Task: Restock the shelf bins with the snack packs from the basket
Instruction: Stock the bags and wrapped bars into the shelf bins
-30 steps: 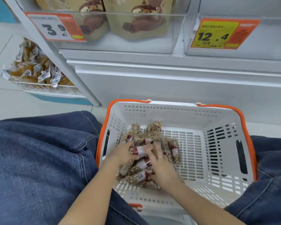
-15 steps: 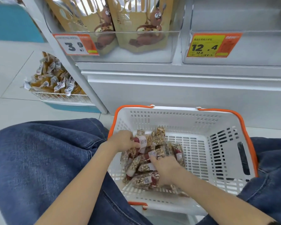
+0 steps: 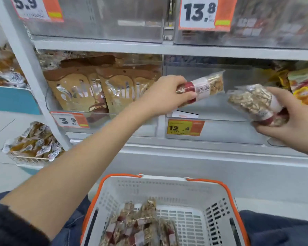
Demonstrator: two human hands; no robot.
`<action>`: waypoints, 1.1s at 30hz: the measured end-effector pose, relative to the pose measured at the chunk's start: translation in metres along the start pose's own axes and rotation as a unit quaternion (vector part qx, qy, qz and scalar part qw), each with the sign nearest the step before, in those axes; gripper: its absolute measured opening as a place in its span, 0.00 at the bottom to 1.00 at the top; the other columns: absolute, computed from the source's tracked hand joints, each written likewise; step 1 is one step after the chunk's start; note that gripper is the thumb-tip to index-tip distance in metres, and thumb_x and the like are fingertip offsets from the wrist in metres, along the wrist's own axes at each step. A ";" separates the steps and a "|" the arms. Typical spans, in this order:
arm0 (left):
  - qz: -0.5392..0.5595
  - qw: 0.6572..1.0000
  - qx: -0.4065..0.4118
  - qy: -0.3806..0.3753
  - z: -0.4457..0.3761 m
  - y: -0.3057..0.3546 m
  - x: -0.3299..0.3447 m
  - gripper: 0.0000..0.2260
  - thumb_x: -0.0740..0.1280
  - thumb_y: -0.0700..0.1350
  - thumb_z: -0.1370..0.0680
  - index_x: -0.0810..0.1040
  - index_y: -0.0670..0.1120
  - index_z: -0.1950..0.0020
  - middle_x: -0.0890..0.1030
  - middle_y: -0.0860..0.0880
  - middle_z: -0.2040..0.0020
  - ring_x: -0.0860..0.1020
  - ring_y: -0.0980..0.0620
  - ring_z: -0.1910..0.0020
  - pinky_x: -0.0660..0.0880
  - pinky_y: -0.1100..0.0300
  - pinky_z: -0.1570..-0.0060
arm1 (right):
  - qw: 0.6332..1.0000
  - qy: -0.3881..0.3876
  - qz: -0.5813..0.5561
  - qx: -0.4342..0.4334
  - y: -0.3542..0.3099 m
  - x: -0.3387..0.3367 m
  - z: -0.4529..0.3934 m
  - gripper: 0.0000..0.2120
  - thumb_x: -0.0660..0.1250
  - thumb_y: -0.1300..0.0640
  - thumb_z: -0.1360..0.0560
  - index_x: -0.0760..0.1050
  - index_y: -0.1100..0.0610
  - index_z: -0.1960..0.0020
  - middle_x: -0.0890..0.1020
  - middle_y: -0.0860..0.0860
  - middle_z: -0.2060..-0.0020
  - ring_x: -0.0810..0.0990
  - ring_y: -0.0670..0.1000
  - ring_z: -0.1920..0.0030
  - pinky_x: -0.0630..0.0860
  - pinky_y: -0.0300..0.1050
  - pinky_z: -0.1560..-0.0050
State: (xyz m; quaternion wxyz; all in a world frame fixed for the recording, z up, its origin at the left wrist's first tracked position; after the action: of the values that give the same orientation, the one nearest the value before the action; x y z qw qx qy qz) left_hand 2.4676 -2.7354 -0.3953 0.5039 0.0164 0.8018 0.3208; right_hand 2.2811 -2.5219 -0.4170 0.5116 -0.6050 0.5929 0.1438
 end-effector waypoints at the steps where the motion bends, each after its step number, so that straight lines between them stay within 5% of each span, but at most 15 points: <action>1: -0.051 0.999 0.006 -0.010 -0.021 0.004 0.004 0.14 0.66 0.57 0.24 0.78 0.47 0.49 0.77 0.51 0.56 0.76 0.50 0.56 0.71 0.56 0.58 | 1.000 -0.001 0.025 0.000 0.005 0.001 -0.013 0.37 0.78 0.56 0.38 0.65 0.34 0.37 0.78 0.44 0.52 0.78 0.52 0.51 0.73 0.45 0.54; 7: -0.212 0.962 -0.012 -0.170 -0.113 -0.022 0.056 0.19 0.66 0.54 0.23 0.73 0.45 0.38 0.78 0.46 0.43 0.75 0.45 0.45 0.69 0.58 0.54 | 0.971 -0.150 0.184 -0.017 0.036 0.057 -0.100 0.34 0.72 0.44 0.37 0.62 0.37 0.34 0.78 0.47 0.47 0.77 0.54 0.47 0.75 0.49 0.52; 12: -0.247 0.925 -0.087 -0.275 -0.158 -0.070 0.096 0.13 0.65 0.47 0.21 0.75 0.41 0.40 0.78 0.46 0.50 0.75 0.47 0.57 0.67 0.61 0.68 | 0.949 -0.264 0.161 -0.064 0.065 0.121 -0.137 0.33 0.71 0.45 0.37 0.64 0.37 0.34 0.79 0.44 0.49 0.77 0.50 0.48 0.75 0.47 0.49; 14: -0.301 0.913 -0.086 -0.260 -0.174 -0.083 0.101 0.10 0.65 0.42 0.22 0.76 0.42 0.42 0.78 0.44 0.45 0.76 0.44 0.51 0.71 0.58 0.59 | 0.947 -0.259 0.175 -0.079 0.071 0.141 -0.150 0.34 0.70 0.44 0.35 0.60 0.36 0.32 0.76 0.46 0.46 0.74 0.53 0.44 0.74 0.49 0.47; 17: -0.389 0.897 -0.043 -0.204 -0.187 -0.089 0.097 0.15 0.61 0.39 0.22 0.72 0.44 0.35 0.70 0.42 0.37 0.66 0.41 0.36 0.67 0.50 0.43 | 0.946 -0.251 0.198 -0.059 0.071 0.160 -0.172 0.38 0.71 0.45 0.32 0.53 0.36 0.28 0.70 0.48 0.39 0.66 0.55 0.36 0.72 0.54 0.43; 21: -0.314 0.918 -0.047 -0.236 -0.190 -0.094 0.096 0.13 0.65 0.41 0.24 0.76 0.43 0.40 0.76 0.42 0.41 0.74 0.43 0.43 0.73 0.53 0.47 | 0.953 -0.287 0.101 0.000 0.076 0.175 -0.180 0.44 0.75 0.48 0.34 0.53 0.36 0.27 0.67 0.49 0.39 0.61 0.54 0.34 0.69 0.50 0.41; 25: -0.313 0.882 -0.064 -0.346 -0.186 -0.100 0.107 0.13 0.68 0.42 0.25 0.79 0.42 0.42 0.80 0.43 0.46 0.77 0.46 0.54 0.72 0.58 0.60 | 0.956 -0.293 0.001 0.029 0.087 0.182 -0.170 0.46 0.79 0.46 0.38 0.56 0.37 0.28 0.70 0.48 0.38 0.68 0.51 0.36 0.68 0.46 0.38; 28: -0.284 0.884 -0.089 -0.361 -0.181 -0.091 0.105 0.16 0.69 0.43 0.25 0.77 0.40 0.39 0.77 0.44 0.52 0.74 0.47 0.59 0.68 0.61 0.68 | 0.945 -0.306 -0.096 0.069 0.089 0.174 -0.161 0.42 0.78 0.45 0.37 0.59 0.36 0.30 0.71 0.44 0.36 0.72 0.47 0.38 0.69 0.42 0.38; 33: -0.235 0.893 -0.108 -0.368 -0.168 -0.081 0.102 0.30 0.76 0.51 0.31 0.70 0.40 0.34 0.77 0.45 0.43 0.77 0.47 0.51 0.77 0.58 0.58 | 0.931 -0.292 -0.157 0.152 0.089 0.164 -0.156 0.26 0.75 0.50 0.31 0.67 0.41 0.38 0.77 0.49 0.45 0.80 0.52 0.50 0.76 0.42 0.54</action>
State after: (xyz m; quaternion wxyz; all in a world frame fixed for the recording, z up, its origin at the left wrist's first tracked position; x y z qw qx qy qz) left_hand 2.3038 -2.8478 -0.4715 0.8220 -0.1099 0.5006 0.2484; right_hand 2.1787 -2.7188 -0.5165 0.7641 -0.5364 0.3297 0.1405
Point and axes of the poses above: each hand's wrist, its own z-axis away from the middle knuckle, its own x-axis out of the palm, y = z × x, the point moved 3 cm from there along -z, towards the middle knuckle
